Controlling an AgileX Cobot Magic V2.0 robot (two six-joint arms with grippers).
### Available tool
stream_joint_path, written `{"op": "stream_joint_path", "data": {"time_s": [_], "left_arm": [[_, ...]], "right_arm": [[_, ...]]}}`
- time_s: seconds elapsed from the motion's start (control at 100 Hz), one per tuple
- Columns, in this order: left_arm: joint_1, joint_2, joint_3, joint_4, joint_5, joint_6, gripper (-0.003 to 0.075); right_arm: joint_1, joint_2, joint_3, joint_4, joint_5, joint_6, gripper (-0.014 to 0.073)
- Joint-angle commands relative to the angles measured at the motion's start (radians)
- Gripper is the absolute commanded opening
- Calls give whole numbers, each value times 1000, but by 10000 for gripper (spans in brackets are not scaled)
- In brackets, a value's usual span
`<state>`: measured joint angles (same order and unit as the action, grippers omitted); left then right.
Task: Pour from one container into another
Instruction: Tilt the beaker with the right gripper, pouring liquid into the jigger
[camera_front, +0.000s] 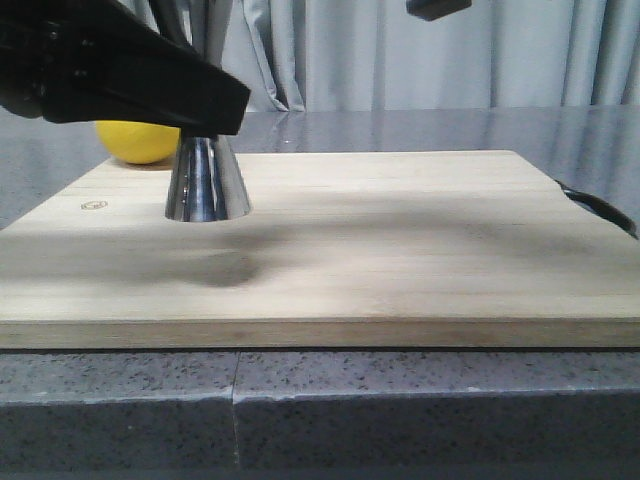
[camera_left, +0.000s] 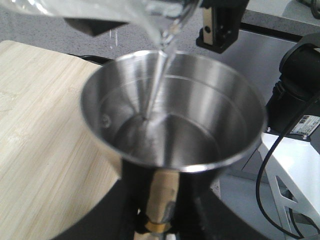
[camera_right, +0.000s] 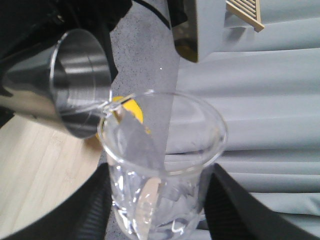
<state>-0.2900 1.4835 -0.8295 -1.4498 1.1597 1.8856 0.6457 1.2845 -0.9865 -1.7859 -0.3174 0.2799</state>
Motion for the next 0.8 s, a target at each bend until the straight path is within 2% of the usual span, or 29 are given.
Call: {"op": "stream_joint_path", "data": {"time_s": [0.0, 0.79], "left_arm": [[-9, -28, -31, -72, 61, -9, -19], [-9, -28, -31, -61, 61, -15, -19]], "right_arm": [[1, -38, -39, 17, 9, -5, 225], [1, -38, -39, -9, 3, -5, 225]]}}
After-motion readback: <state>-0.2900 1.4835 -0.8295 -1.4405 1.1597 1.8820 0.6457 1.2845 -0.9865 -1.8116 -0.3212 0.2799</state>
